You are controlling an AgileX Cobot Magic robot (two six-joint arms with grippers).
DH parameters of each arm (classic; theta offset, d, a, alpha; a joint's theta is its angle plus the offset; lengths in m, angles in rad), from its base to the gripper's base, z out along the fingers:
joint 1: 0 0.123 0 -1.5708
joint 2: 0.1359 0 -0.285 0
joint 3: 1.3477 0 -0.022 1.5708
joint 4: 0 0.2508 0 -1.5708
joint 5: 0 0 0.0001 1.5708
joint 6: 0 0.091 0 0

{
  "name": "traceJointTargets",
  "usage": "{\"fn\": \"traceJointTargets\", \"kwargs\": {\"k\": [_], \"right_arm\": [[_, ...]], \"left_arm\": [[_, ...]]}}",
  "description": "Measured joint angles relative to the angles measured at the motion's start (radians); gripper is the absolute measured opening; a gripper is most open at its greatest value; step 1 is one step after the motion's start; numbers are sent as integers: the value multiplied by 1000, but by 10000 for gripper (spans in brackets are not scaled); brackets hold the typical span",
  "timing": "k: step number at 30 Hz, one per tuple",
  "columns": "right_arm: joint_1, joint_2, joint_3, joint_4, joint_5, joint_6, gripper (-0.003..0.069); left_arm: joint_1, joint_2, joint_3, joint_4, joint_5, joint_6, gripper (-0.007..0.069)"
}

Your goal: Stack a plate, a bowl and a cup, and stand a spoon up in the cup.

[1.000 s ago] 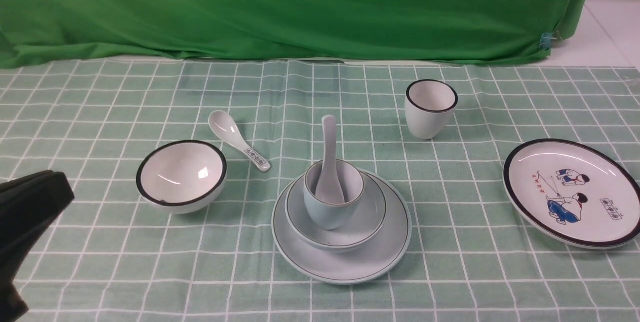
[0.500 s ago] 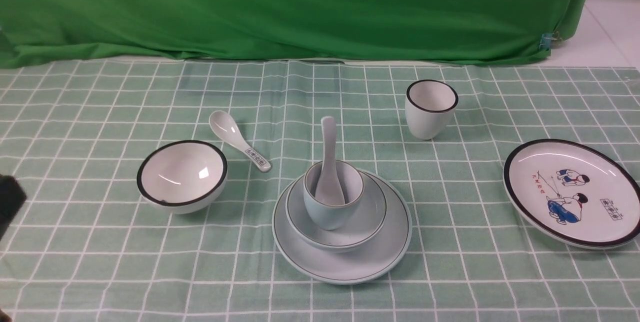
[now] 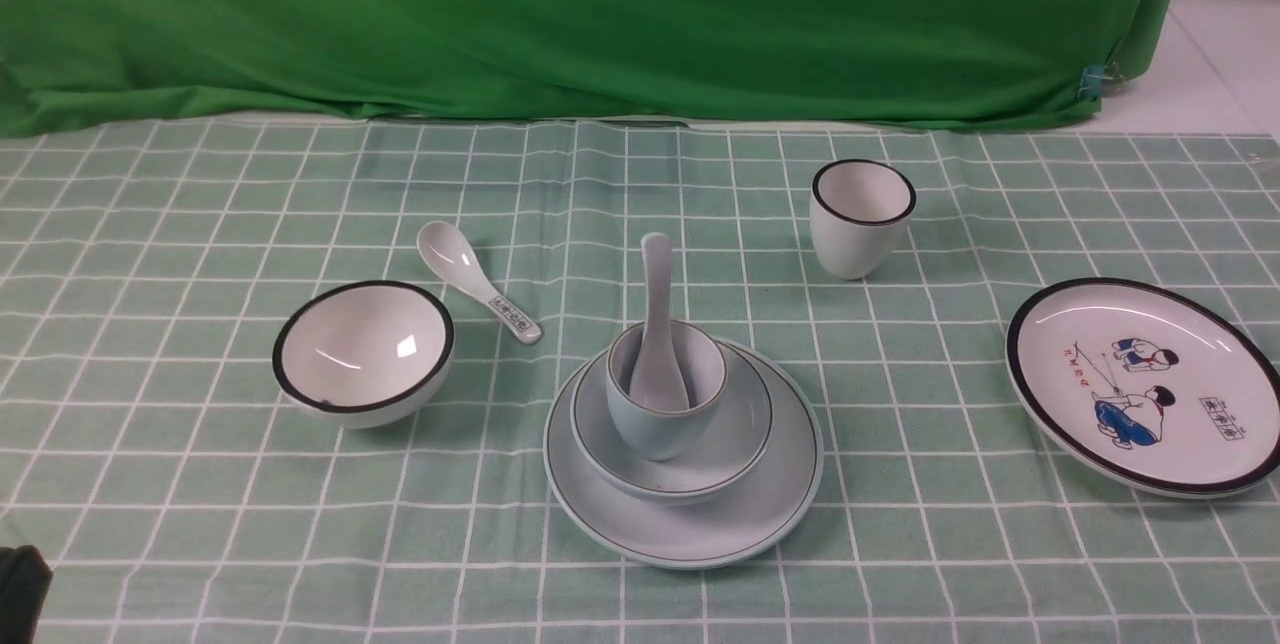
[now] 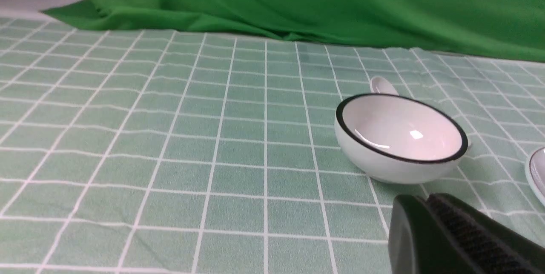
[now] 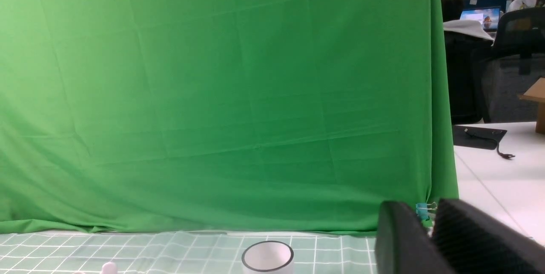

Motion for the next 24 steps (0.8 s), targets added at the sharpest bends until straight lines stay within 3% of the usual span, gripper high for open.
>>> {"fn": "traceJointTargets", "kwargs": {"k": [24], "right_arm": [[0,0,0,0,0,0,216]], "left_arm": [[0,0,0,-7,6,-2,11]]}}
